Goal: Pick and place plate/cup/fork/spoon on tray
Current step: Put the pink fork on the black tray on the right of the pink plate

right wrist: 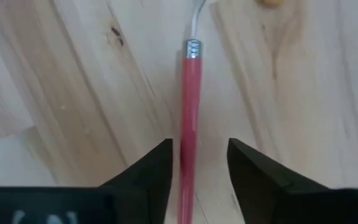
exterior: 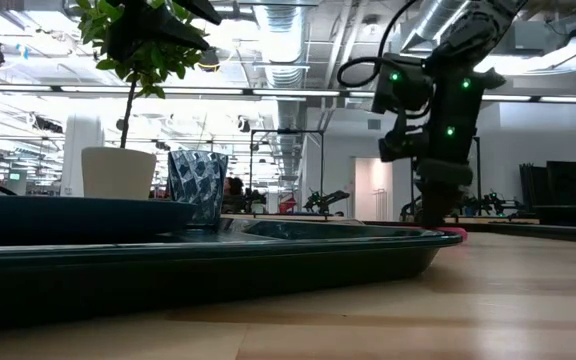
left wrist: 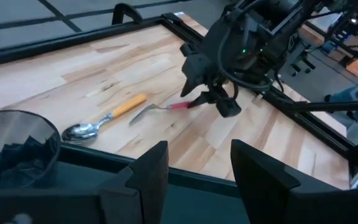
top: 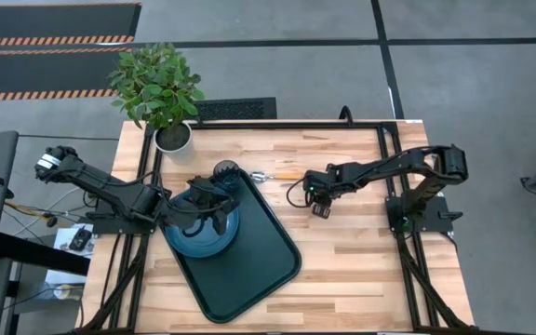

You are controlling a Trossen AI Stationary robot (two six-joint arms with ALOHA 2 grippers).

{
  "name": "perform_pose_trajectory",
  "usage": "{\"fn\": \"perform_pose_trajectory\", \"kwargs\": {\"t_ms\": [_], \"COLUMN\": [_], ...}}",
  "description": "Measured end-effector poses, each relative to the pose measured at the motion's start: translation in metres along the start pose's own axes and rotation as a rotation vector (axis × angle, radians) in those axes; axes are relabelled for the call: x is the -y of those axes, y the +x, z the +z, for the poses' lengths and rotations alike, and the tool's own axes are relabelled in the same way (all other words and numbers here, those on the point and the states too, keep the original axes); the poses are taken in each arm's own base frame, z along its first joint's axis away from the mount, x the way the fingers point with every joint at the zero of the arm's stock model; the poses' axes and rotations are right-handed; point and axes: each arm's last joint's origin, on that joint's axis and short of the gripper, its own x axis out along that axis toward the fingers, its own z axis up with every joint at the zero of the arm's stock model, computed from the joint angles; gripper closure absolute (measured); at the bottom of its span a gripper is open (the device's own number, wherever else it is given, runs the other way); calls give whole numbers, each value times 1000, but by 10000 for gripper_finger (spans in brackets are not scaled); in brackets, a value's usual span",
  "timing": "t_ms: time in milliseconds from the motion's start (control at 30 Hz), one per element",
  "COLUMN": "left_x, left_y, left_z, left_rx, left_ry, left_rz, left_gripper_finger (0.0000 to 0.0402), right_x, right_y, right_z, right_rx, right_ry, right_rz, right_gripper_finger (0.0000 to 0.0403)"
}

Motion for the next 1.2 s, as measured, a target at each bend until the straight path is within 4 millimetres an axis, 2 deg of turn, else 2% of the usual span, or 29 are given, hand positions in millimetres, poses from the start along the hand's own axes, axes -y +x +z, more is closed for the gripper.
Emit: {"fn": "perform_pose_trajectory", "kwargs": {"t_ms": [300,367,433,500,633,800,1000,1200], "left_x": [0,-1,-1,-1,-1,0,2,12], "left_y": [0,0,0,0,0,0,0,-1], "left_z": [-1,-2,-2,-2,-2,-1,1,8], "left_rx": [-14,-22,-27,-27,-25,-13,8,72], "left_ry": [61,83,102,124,152,260,491,621], "left_rz": [-5,-1,2,2,-1,-9,-23,-138], "left_gripper_finger": [241,241,241,241,241,241,241,241], "right_x": [-4,-5,-7,-10,-12,-21,-48,-79], "right_y": [18,20,19,16,2,-38,-88,-112], "right_z": [2,2,1,2,1,4,2,-10], "right_rx": [-30,-42,-37,-14,45,218,474,608], "right_ry": [-8,-6,-1,6,72,147,188,138], "right_rz": [3,-1,-8,-10,-18,50,230,283], "right_gripper_finger": [316,345,378,383,383,383,384,384]}}
